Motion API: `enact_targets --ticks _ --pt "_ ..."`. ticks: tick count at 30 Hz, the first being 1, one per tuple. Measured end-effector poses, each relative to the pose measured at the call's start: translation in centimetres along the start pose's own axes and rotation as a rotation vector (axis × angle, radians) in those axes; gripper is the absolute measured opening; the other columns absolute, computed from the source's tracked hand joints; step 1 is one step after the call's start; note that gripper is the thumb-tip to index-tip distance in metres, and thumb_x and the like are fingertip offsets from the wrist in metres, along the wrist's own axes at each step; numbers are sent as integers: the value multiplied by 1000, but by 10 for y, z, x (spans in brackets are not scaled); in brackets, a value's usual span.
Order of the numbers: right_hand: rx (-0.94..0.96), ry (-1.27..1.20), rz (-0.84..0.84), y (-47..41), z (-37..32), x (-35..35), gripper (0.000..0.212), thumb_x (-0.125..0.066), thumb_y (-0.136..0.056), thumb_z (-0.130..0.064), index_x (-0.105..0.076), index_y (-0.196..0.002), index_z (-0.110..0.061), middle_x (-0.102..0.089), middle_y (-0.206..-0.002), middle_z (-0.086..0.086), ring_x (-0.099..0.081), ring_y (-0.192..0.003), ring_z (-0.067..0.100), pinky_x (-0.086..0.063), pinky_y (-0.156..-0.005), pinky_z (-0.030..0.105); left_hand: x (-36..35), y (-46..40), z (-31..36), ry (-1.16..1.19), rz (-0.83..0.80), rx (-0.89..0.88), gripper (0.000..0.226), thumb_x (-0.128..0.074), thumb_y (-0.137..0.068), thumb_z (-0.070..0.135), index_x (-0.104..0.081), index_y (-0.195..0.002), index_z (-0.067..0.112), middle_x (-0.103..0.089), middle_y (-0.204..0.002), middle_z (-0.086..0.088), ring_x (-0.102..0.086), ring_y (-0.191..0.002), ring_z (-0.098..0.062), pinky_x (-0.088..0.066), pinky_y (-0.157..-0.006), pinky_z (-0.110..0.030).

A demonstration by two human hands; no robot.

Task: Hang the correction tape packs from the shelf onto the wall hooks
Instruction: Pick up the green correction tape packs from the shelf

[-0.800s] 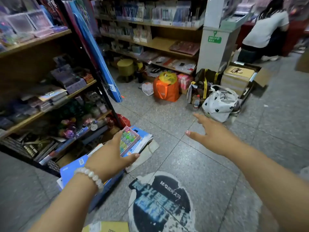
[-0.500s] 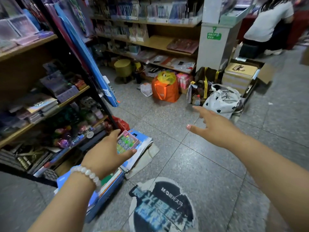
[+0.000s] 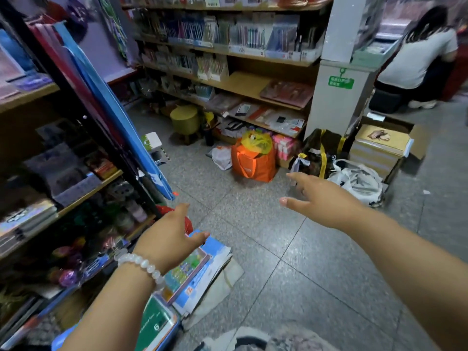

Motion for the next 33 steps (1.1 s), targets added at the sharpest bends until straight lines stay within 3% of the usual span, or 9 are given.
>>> enact_targets --ticks 6,10,14,22,27,33 --pt "16 -2 22 -107 20 18 76 -47 -85 -66 -22 -148 -31 -51 -137 1 -57 -114 20 -48 -84 31 15 -98 15 -15 -6 23 84 -61 -84 56 -23 -151 22 -64 -111 -1 -62 -106 -21 -48 -84 -30" --pt "56 -4 35 -193 41 32 77 -47 -84 -67 -23 -147 -30 -54 -134 2 -58 -110 20 -48 -81 30 17 -173 28 -40 -30 51 83 -59 -86 55 -21 -152 21 -59 -134 -9 -58 -119 -24 -47 -90 -32" --pt "79 4 6 -281 58 59 74 -46 -87 -64 -21 -148 -31 -51 -137 2 -59 -108 23 -50 -79 33 26 -246 45 9 7 125 84 -60 -85 57 -21 -152 24 -57 -138 -5 -60 -118 -20 -49 -97 -33" --pt "180 -17 -68 -435 60 80 69 -51 -87 -60 -31 -145 -26 -57 -130 4 -58 -111 24 -46 -82 32 46 -366 56 17 -31 223 75 -56 -88 55 -26 -150 25 -59 -135 -4 -58 -120 -21 -47 -93 -30" --pt "230 -14 -108 -521 38 79 67 -51 -89 -56 -30 -144 -24 -63 -118 6 -61 -102 23 -51 -83 37 65 -438 31 5 -30 265 74 -55 -90 53 -26 -150 21 -66 -107 -3 -63 -101 -20 -48 -76 -31" --pt "280 63 -150 -644 3 84 73 -52 -88 -58 -23 -148 -28 -48 -142 3 -54 -120 20 -42 -82 24 91 -551 -30 90 9 330 83 -59 -86 57 -23 -151 21 -52 -142 -8 -55 -124 -22 -48 -98 -32"
Point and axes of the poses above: each hand's wrist, its own y-axis away from the middle knuckle, its own x-axis out of the back of the hand, z = x × y, the point moved 3 cm from there along -y, towards the middle knuckle
